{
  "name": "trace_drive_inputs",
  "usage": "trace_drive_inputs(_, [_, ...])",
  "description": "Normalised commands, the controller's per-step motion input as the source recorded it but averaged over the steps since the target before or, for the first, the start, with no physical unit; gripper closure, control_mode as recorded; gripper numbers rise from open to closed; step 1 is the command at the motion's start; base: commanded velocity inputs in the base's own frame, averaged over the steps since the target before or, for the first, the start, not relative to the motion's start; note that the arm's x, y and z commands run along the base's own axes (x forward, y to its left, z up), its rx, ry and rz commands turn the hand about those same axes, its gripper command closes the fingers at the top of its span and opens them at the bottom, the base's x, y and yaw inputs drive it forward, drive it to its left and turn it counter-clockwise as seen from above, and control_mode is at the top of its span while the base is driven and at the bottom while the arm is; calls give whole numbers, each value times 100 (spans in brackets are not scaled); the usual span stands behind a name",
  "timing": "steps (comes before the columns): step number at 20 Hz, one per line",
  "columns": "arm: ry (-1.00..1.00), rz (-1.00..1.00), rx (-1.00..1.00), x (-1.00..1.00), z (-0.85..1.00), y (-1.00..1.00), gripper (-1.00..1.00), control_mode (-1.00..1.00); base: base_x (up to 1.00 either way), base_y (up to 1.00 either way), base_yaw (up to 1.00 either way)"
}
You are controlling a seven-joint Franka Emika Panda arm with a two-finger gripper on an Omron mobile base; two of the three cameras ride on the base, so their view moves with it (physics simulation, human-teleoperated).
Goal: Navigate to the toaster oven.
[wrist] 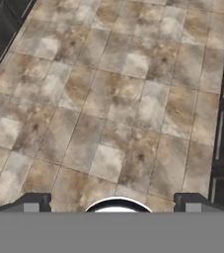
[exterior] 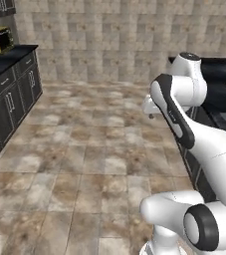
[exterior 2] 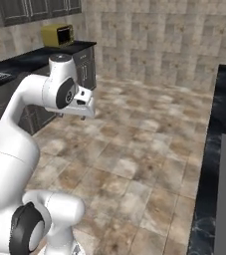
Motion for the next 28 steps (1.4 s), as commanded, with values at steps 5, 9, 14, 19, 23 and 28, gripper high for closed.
trace_drive_inputs(5, [0,0,0,0,0,0,-100,100,96,20,-7])
trace_drive_inputs(9, [0,0,0,0,0,0,-100,100,100,18,-5])
trace_drive_inputs(14, [0,0,0,0,0,0,-100,100,100,23,-2])
trace_drive_inputs(19, [0,0,0,0,0,0,-100,100,100,15,0])
trace_drive_inputs(23, [0,0,0,0,0,0,-100,100,100,4,-1])
trace_drive_inputs(28, [0,0,0,0,0,0,-100,100,100,0,-2])
